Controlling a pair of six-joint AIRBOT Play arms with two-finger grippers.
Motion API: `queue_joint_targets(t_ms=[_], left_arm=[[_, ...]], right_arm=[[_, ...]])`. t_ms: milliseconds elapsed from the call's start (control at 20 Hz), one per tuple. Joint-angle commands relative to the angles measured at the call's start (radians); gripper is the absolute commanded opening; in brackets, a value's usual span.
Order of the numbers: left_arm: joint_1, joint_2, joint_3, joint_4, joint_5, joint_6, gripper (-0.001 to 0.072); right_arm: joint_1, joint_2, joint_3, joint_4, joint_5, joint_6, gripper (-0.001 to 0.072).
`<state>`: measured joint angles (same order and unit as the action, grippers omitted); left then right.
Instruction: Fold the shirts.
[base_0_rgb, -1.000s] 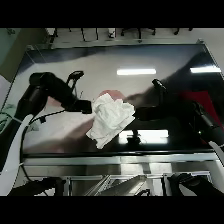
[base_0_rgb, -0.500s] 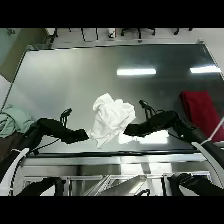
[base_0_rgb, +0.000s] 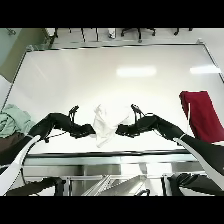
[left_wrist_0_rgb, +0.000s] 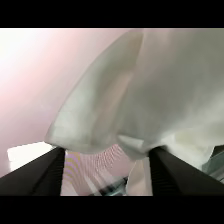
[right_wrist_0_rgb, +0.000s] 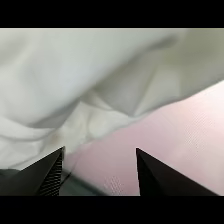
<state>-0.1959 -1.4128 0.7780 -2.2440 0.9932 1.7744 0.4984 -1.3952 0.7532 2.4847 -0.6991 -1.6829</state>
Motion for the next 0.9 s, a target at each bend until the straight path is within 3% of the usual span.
queue_joint_targets(t_ms=[0,50,450,500,550,850], left_arm=[[-0.015,-0.093,0.1,-0.001,0.02,0.002,0.0143],[-0.015,-0.106,0.119,0.0,0.04,0.003,0.0016],[-0.015,-0.032,0.137,0.002,0.063,0.01,0.0016],[-0.015,-0.018,0.137,0.001,0.061,0.012,0.0016],[-0.015,-0.005,0.137,0.001,0.061,0.018,0.0016],[0.033,0.148,0.138,0.03,0.073,0.024,0.0015]], right_arm=[[0.007,-0.044,0.018,0.008,0.079,0.012,0.0356],[0.007,-0.058,0.024,0.008,0.081,0.012,0.0246],[0.008,-0.134,0.085,0.006,0.079,0.011,0.0246],[0.008,-0.134,0.085,0.006,0.079,0.011,0.0185],[0.008,-0.134,0.085,0.006,0.08,0.005,0.002],[-0.033,-0.103,0.086,-0.043,0.045,0.004,0.0017]])
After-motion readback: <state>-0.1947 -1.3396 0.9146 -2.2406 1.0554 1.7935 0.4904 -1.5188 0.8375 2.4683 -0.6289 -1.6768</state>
